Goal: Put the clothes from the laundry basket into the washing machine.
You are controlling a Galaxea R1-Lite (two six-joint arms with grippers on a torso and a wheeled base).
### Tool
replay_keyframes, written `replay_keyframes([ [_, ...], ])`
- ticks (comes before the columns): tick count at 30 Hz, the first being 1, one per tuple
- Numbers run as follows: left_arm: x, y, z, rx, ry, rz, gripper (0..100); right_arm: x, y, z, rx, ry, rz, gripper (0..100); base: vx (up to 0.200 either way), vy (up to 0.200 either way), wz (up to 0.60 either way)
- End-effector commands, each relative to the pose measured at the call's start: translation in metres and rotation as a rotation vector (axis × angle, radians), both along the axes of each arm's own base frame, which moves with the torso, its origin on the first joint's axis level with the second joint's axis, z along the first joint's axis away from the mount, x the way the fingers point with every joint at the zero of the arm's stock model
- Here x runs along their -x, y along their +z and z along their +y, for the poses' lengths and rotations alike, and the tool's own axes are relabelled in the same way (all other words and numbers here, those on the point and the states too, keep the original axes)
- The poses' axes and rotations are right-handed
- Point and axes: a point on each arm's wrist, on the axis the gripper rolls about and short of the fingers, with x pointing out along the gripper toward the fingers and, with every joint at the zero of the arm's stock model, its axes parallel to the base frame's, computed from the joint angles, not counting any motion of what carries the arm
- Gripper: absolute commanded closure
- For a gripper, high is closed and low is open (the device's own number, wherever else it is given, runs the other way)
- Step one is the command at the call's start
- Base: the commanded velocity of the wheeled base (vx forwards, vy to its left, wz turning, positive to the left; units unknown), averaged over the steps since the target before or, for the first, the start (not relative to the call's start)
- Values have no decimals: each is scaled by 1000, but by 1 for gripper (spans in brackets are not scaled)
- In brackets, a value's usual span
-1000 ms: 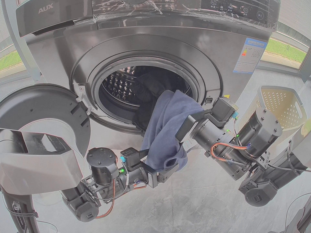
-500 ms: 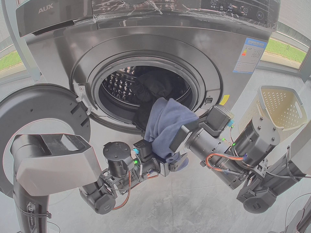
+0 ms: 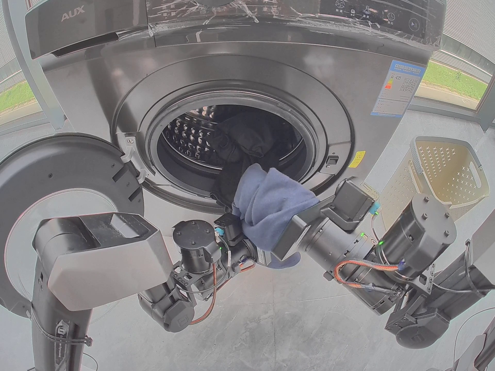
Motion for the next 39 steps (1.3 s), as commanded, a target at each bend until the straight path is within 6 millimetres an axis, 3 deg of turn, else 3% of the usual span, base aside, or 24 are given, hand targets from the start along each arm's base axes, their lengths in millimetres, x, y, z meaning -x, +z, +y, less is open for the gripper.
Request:
replay_keyframes([
  [1,-4,3,-3,28,16,-7,100,2,2,0,-4,5,-2,100,0,0,0],
  [7,-4,12,-2,51,29,-22,100,-1,3,-4,-9,-11,-2,100,0,0,0],
  [11,4,29,5,68,30,-36,100,-8,3,-13,-15,-46,3,100,0,0,0],
  [15,28,53,24,74,22,-35,100,-25,-6,-37,11,-134,35,100,0,0,0],
  [20,54,74,42,78,13,-43,100,-37,-13,-49,29,-186,56,100,0,0,0],
  [25,79,95,59,99,3,-71,100,-39,-14,-51,20,-190,65,100,0,0,0],
  [30,105,102,78,87,-43,-66,100,-35,-15,-48,13,-169,78,100,0,0,0],
  [39,115,116,88,119,-58,-104,100,-20,-23,-36,40,-107,99,100,0,0,0],
])
